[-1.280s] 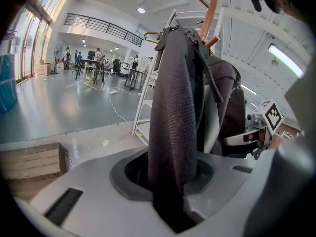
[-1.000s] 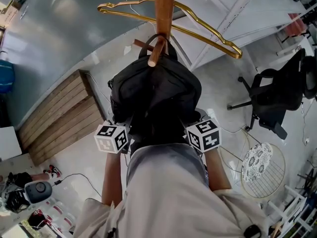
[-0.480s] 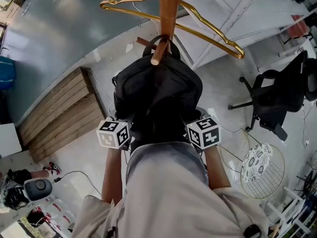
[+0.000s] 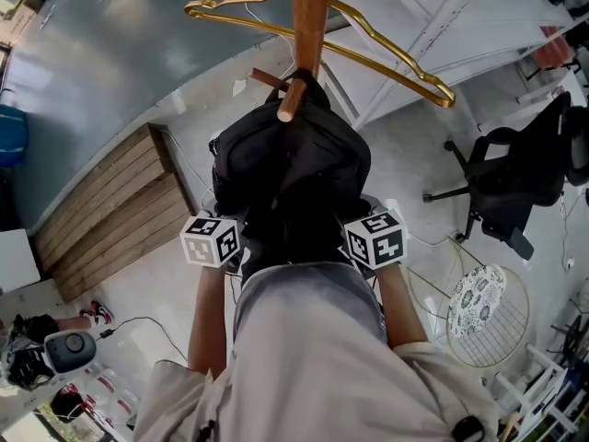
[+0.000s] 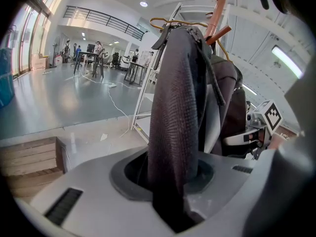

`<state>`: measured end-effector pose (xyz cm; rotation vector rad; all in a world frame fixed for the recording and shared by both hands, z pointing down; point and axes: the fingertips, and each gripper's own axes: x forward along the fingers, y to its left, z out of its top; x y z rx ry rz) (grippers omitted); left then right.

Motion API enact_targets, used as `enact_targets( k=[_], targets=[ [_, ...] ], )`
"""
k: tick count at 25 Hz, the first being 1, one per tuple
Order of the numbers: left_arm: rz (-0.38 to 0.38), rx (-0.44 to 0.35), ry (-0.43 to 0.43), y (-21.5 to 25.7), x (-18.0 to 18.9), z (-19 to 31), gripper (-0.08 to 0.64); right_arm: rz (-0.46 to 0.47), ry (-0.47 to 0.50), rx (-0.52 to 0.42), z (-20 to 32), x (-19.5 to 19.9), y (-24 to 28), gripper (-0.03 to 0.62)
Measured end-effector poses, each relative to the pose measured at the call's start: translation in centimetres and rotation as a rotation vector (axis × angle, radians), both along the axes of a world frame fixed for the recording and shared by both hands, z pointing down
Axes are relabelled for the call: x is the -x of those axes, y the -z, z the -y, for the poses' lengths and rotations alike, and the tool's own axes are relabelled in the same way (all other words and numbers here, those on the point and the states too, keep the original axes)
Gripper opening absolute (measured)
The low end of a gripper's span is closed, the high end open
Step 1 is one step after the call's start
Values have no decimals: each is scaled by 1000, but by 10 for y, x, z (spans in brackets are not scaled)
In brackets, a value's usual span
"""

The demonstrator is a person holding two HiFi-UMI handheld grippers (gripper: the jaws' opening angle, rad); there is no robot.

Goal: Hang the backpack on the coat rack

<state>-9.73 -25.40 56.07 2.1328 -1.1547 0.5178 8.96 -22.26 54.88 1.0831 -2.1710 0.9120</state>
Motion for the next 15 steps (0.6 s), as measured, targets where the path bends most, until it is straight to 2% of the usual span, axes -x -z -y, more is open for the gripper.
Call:
enact_targets(
  k=[15],
  targets=[
    [-8,-57,-16,-11,-7,16,117,2,10,-24,15,-13,-10,129]
  ],
)
